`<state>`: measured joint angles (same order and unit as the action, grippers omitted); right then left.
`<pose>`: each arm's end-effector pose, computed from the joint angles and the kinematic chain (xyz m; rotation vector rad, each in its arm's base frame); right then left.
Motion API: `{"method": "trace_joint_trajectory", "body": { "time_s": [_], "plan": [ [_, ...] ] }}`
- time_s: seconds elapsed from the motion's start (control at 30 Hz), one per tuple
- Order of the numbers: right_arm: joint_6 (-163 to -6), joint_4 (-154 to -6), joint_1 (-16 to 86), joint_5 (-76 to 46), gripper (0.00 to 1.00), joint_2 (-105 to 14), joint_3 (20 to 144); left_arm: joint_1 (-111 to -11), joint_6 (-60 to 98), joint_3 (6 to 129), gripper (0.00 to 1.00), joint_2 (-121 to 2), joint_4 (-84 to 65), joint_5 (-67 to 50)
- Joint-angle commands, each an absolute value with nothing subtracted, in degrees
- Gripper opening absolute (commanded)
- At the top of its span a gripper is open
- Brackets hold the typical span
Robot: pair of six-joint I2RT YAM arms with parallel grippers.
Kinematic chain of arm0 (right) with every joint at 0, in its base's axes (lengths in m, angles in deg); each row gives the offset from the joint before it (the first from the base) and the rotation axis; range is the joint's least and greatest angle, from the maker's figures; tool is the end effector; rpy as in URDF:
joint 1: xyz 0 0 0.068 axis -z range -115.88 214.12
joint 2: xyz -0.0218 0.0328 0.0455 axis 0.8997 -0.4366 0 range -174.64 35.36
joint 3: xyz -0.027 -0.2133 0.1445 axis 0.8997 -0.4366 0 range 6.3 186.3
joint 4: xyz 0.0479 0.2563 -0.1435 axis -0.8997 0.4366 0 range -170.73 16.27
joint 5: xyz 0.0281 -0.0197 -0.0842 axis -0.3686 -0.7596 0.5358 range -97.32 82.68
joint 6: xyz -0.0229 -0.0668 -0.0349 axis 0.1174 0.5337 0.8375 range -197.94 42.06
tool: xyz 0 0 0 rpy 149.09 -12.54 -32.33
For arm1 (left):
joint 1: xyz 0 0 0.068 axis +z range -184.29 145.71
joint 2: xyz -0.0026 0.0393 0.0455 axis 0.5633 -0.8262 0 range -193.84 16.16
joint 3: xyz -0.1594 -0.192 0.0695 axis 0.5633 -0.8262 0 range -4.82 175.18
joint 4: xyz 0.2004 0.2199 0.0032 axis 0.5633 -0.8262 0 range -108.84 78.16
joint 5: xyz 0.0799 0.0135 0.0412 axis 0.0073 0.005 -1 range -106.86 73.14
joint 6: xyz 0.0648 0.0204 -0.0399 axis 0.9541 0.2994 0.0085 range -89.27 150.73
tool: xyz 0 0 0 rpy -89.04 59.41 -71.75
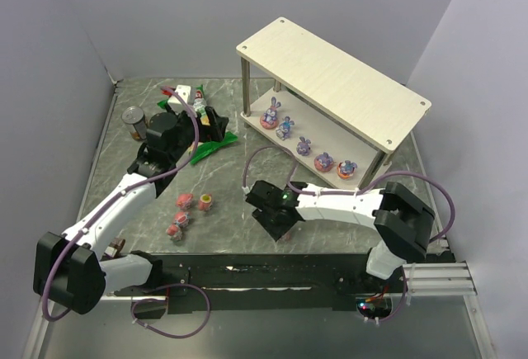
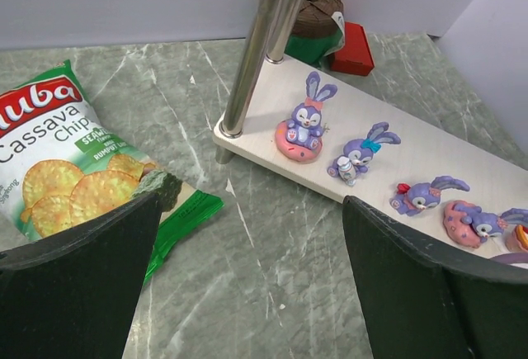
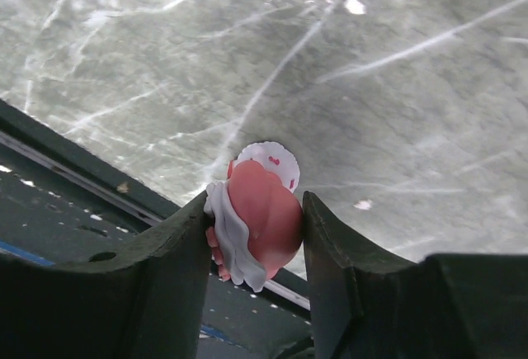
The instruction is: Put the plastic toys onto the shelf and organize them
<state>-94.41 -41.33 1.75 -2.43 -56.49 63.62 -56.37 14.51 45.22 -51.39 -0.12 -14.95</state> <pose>0.1602 0.2937 0.1161 -1.1019 2.6467 0.1622 0.3268 -0.1350 0.3022 0.1125 1.6956 -0.5307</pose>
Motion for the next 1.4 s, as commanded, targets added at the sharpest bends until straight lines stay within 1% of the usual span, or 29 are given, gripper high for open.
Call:
{"method": "trace_joint_trajectory", "body": {
  "time_s": [0.0,0.13,0.23,0.27,0.37,0.57,0.7,0.8,0.87,0.93,1.03,1.07,1.3,1.37],
  "plan": [
    [-92.28,-37.67,2.59,1.91,0.00,-52.27,69.66,-56.43,14.12,47.29,0.96,-51.60,1.78,-13.00],
    [-87.01,-32.06,7.67,3.14,0.00,-47.18,76.51,-56.43,14.04,49.67,0.96,-53.71,0.20,-13.17],
    [-80.95,-29.33,12.94,4.37,0.00,-42.61,84.50,-56.43,13.60,52.91,0.96,-56.78,-1.03,-13.87],
    [-77.54,-29.05,14.09,4.28,0.00,-40.42,88.79,-56.43,13.51,53.62,0.96,-57.58,-2.08,-13.53],
    [-70.24,-29.31,18.74,4.98,0.00,-36.64,96.27,-56.43,13.16,55.91,0.97,-59.78,-3.14,-11.17],
    [-61.52,-27.39,24.38,7.18,0.00,-33.19,106.91,-56.43,13.68,57.31,0.96,-61.28,-3.76,-6.94],
    [-60.10,-19.32,28.16,8.50,0.00,-33.28,114.83,-56.43,14.56,58.02,0.96,-61.54,-3.14,-2.11],
    [-58.44,-14.05,31.40,5.70,0.00,-32.93,119.85,-56.52,14.56,59.07,0.96,-62.24,-2.18,1.23],
    [-56.24,-10.87,33.60,0.70,0.00,-33.28,122.31,-56.61,14.48,59.95,0.96,-62.94,-1.39,2.38],
    [-54.31,-9.02,35.71,-1.24,0.00,-33.10,121.97,-56.87,14.47,61.09,0.96,-63.82,-0.95,3.61],
    [-53.51,-7.52,39.14,-7.74,0.00,-33.89,123.89,-57.49,15.00,62.58,0.96,-64.87,-0.86,3.79],
    [-53.16,-6.82,40.02,-11.85,0.00,-34.24,123.90,-57.66,15.09,63.03,0.96,-65.05,-1.47,3.62],
    [-52.28,-4.27,46.88,-21.19,0.00,-37.23,126.36,-58.37,16.14,64.08,0.96,-65.06,-2.26,2.65],
    [-52.19,-4.09,48.55,-21.73,0.00,-38.81,127.41,-58.63,16.41,64.70,0.96,-65.06,-2.44,2.82]
  ]
}}
